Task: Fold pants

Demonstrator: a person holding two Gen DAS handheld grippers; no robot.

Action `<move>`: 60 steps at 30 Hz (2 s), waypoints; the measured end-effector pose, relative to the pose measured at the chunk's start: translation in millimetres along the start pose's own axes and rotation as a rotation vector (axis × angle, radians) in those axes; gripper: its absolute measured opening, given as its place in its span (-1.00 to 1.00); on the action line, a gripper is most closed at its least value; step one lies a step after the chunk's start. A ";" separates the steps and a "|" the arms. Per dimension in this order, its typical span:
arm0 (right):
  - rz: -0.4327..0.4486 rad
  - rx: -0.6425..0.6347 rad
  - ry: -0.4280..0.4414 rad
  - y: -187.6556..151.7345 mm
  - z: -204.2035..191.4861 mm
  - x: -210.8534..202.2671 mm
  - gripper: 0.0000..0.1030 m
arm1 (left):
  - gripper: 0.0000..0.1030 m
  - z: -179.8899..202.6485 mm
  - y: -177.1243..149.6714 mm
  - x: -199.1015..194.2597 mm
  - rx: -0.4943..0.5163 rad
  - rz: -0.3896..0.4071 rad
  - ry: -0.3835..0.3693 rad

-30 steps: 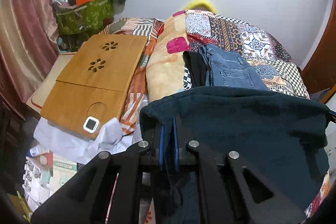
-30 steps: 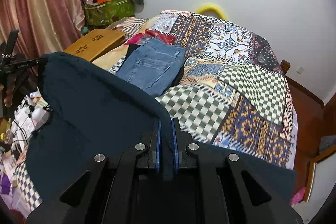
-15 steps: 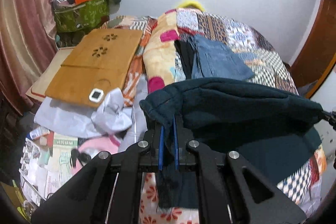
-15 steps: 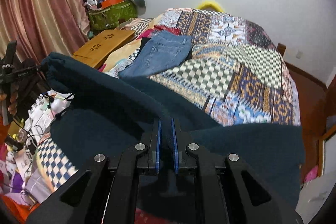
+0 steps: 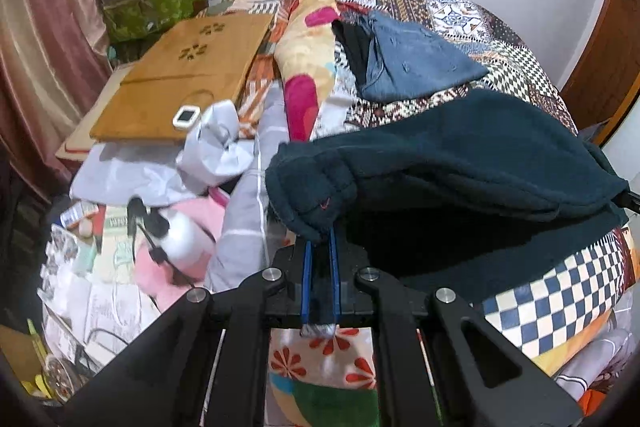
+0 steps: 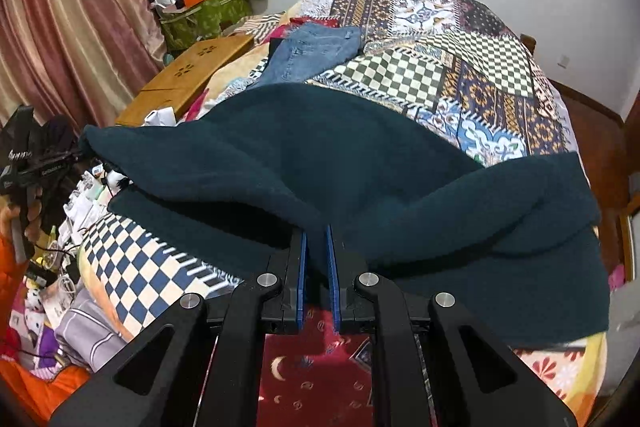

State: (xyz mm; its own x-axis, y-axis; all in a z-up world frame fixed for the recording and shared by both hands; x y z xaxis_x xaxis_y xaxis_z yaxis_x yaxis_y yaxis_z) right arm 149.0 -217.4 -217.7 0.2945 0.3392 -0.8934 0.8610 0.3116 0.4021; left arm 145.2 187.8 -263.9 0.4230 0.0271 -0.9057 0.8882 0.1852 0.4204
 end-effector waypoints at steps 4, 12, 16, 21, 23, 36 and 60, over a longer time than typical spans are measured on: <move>-0.008 -0.016 -0.023 -5.9 -3.8 -0.6 -0.82 | -0.85 -1.9 -12.3 -0.2 -0.011 -0.033 -0.009; 0.034 0.011 -0.059 -6.1 9.7 -29.7 -0.51 | -0.68 -5.1 -8.0 -34.7 -0.049 0.024 -0.026; 0.091 0.080 -0.106 -2.4 33.2 -48.5 -0.13 | -0.28 4.3 9.6 -35.2 -0.056 0.036 -0.025; 0.114 0.191 -0.178 6.6 82.0 -63.0 0.06 | 0.40 23.8 38.2 -26.1 -0.034 0.047 -0.013; 0.118 0.233 -0.206 9.9 104.9 -66.7 0.11 | 0.52 32.2 53.0 -19.0 -0.032 0.041 -0.011; 0.045 0.501 -0.331 40.2 265.2 -37.1 0.13 | 0.53 89.7 146.0 50.9 0.008 -0.045 -0.016; -0.159 0.753 -0.253 51.4 380.4 99.2 -0.76 | 0.53 151.5 169.5 138.1 0.145 -0.180 0.036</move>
State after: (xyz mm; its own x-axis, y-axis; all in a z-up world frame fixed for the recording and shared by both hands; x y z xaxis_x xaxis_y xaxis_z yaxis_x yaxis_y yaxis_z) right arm 380.2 -505.4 -361.9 0.1522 0.1023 -0.9830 0.9220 -0.3729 0.1039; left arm 381.3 74.2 -309.4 0.2511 0.0418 -0.9671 0.9664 0.0469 0.2529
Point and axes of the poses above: each gripper's, at about its wrist camera, not at the fingertips, and x roughly the way its jaws point, z to its right, y to its top, the point moved 6 cm from there along x, roughly the way its jaws point, and after that the axes turned 10 degrees about -z, right-handed, at the moved point
